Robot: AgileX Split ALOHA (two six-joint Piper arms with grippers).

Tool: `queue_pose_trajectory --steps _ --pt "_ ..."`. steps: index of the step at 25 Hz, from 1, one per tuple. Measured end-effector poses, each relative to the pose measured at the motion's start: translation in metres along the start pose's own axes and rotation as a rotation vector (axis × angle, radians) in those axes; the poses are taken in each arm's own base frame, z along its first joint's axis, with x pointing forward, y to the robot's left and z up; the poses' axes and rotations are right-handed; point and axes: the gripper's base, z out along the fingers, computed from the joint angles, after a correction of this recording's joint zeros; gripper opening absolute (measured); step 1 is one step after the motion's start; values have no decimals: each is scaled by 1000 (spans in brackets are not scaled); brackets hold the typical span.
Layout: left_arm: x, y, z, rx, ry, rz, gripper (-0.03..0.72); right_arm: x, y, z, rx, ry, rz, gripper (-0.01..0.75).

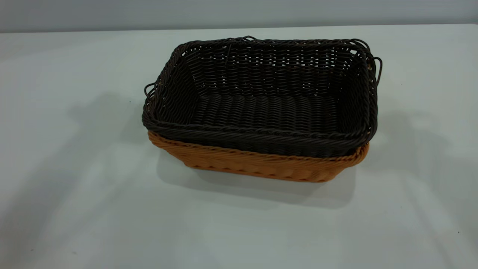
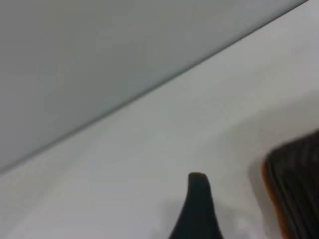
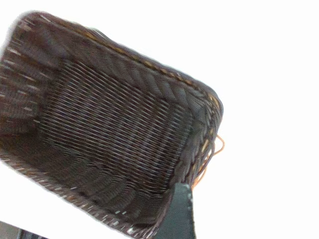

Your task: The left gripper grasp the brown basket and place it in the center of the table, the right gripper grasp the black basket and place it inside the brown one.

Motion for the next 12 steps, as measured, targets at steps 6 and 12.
queue_pose_trajectory --steps 6,12 --pt "43 1 -78 -86 109 -159 548 72 41 -114 -42 -253 -106 580" --pt "110 -14 -115 -83 152 -226 548 173 62 -158 -37 -403 -168 577"
